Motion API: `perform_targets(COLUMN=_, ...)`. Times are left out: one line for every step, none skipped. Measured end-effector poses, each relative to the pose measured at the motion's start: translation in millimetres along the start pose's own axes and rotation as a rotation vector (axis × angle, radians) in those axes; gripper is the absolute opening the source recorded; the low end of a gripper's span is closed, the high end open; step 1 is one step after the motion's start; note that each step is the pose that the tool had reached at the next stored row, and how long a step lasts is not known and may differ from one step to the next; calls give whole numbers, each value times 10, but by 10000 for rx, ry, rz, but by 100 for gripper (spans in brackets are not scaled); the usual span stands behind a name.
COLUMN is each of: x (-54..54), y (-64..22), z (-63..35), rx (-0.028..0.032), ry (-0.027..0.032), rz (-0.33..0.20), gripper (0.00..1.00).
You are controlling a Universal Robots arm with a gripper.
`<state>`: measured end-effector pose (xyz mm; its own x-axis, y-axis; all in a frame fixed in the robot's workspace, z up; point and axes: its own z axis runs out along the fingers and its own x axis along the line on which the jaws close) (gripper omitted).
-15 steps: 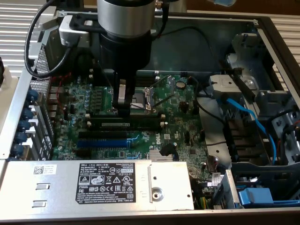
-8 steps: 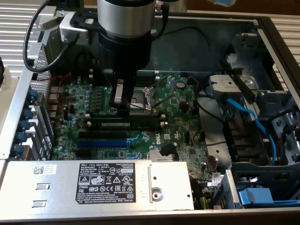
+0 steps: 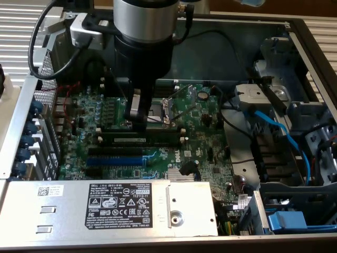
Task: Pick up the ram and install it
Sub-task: 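Press down the ram until it locks into place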
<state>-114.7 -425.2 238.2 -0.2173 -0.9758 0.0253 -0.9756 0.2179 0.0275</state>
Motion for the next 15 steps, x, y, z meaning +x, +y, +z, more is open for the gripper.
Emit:
perform_targets(x=0, y=-1, z=0, rx=-11, ry=-3, rz=98, gripper=11)
perform_targets(x=0, y=-1, z=0, rx=-21, ry=-5, rz=218, gripper=11)
perform_targets(x=0, y=0, z=1, rx=-29, ry=-9, rz=346, gripper=11)
perform_targets(x=0, y=-1, z=1, rx=-36, ry=-11, rz=466, gripper=11)
perform_targets(x=0, y=-1, z=1, rx=-40, ry=-14, rz=576, gripper=11)
perform_targets(x=0, y=-1, z=0, rx=-45, ry=-17, rz=681, gripper=11)
perform_targets(x=0, y=-1, z=0, rx=-48, ry=-19, rz=779, gripper=11)
perform_targets(x=0, y=-1, z=1, rx=-51, ry=-24, rz=891, gripper=11)
perform_targets(x=0, y=-1, z=1, rx=-55, ry=-26, rz=1003, gripper=11)
perform_targets(x=0, y=-1, z=0, rx=-59, ry=-29, rz=1122, gripper=11)
perform_targets(x=0, y=-1, z=0, rx=-62, ry=-32, rz=1239, gripper=11)
perform_targets(x=0, y=0, z=0, rx=-65, ry=-36, rz=1363, gripper=11)
perform_targets(x=0, y=-1, z=1, rx=-69, ry=-39, rz=1482, gripper=11)
perform_targets(x=0, y=-1, z=0, rx=-72, ry=-42, rz=1600, gripper=11)
perform_targets(x=0, y=-1, z=0, rx=-77, ry=-45, rz=1713, gripper=11)
